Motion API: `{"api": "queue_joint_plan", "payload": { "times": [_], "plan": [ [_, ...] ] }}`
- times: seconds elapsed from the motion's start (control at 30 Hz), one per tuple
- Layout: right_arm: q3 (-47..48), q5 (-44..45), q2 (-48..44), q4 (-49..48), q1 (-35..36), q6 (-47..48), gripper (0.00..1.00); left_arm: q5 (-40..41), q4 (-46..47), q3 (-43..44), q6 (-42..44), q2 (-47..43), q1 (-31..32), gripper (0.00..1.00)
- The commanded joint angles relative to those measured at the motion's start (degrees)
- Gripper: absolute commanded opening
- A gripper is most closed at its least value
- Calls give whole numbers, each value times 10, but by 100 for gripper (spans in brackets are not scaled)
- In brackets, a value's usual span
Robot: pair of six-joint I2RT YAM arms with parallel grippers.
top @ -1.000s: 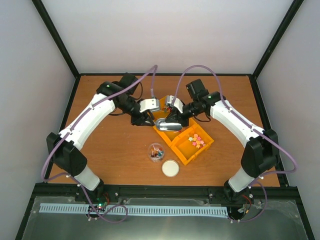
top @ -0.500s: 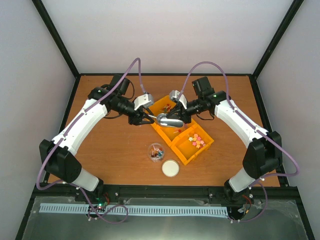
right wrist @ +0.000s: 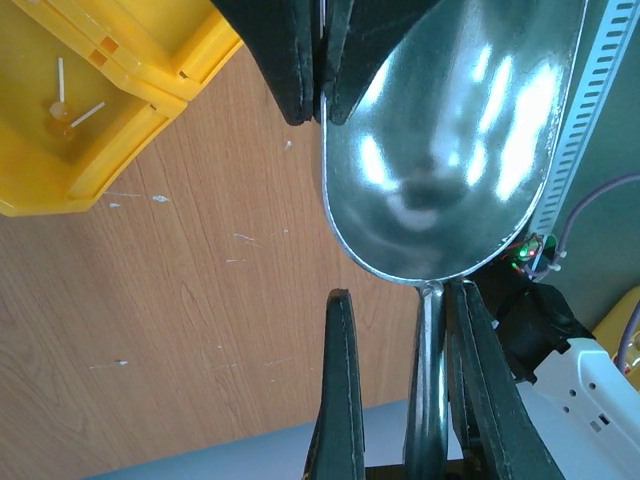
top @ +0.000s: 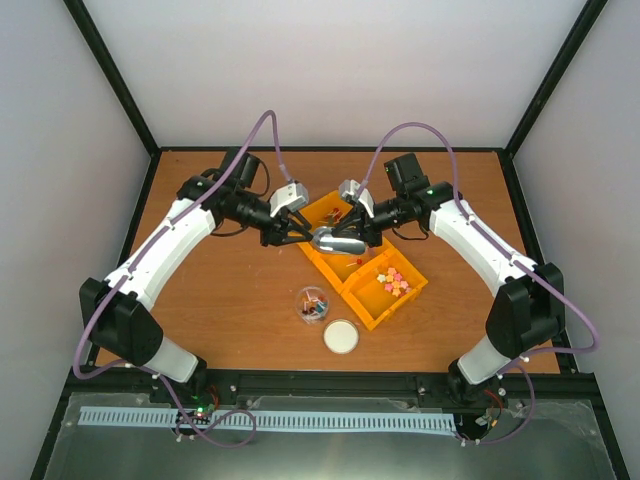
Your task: Pack the candies
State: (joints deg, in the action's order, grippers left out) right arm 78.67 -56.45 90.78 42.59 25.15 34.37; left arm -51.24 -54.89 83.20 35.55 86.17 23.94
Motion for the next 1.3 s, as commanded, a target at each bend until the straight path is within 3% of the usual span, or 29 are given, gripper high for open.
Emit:
{"api": "queue_joint_plan", "payload": {
  "times": [0.0,0.13,0.27,0.37,0.4,0.5,0.57,0.87,1.1,1.27],
  "plan": [
    [-4,-22,-18,-16,-3,-7,3,-23,16,-4,-7,-3,-1,31],
    [-3,-26,-17,-16,-4,-8,3,-25,13,-8,0,-2,0,31],
    [-4,-31,-17,-14,-5,-3,3,-25,12,-9,1,-2,0,11],
    [-6,-28,-18,-18,-5,-7,5,-26,14,-11,-1,-4,0,2],
    [-5,-20,-18,-20,-6,-12,15,-26,15,-12,-3,-5,0,1],
    [-3,-3,-11,-26,-27,-38,63,-2,14,-16,-9,-13,0,1],
    [1,19,-1,-29,-52,-59,73,27,17,-25,-15,-20,0,1],
    [-60,266,22,-68,-94,-113,71,161,27,-37,-76,-32,0,1],
    [-75,344,73,-98,-92,-166,65,236,6,-23,-84,-16,22,1],
    [-85,377,99,-122,-75,-175,64,234,13,-27,-93,-21,31,1]
  ]
}}
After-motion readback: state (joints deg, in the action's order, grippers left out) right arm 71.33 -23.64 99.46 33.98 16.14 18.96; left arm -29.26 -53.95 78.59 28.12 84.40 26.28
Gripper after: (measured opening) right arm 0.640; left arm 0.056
